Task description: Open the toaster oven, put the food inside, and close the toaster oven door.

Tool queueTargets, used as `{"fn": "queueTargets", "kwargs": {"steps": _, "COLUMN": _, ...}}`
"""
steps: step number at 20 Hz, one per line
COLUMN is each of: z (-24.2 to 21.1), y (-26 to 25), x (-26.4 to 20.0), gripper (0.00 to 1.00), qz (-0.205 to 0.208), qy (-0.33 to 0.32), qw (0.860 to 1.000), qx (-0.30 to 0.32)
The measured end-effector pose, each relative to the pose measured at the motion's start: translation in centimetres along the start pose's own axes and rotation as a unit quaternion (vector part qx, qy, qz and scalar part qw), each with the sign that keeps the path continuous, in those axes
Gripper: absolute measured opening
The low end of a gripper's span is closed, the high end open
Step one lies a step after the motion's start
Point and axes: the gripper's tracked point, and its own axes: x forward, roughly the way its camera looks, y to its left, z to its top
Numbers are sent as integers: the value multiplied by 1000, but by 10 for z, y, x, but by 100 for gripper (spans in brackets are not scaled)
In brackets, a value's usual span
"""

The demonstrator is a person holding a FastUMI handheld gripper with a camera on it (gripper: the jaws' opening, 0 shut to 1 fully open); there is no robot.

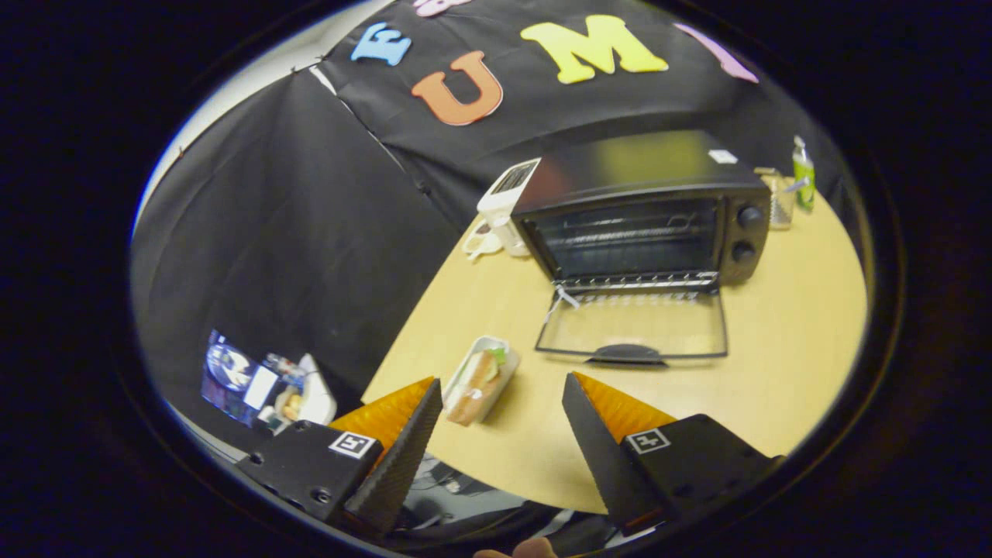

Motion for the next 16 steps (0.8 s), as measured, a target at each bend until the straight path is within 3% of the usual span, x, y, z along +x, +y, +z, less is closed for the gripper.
{"fn": "queueTargets", "kwargs": {"steps": 4, "z": -17, "y": 3, "x": 43, "gripper": 98, "qz": 36, "qy": 61, "qw": 994, "qx": 79}}
{"fn": "queueTargets", "kwargs": {"steps": 8, "z": -38, "y": 5, "x": 81, "gripper": 89, "qz": 62, "qy": 119, "qw": 977, "qx": 165}}
{"fn": "queueTargets", "kwargs": {"steps": 13, "z": -54, "y": 9, "x": 119, "gripper": 81, "qz": 77, "qy": 153, "qw": 966, "qx": 196}}
{"fn": "queueTargets", "kwargs": {"steps": 16, "z": -63, "y": 11, "x": 131, "gripper": 66, "qz": 72, "qy": 166, "qw": 965, "qx": 190}}
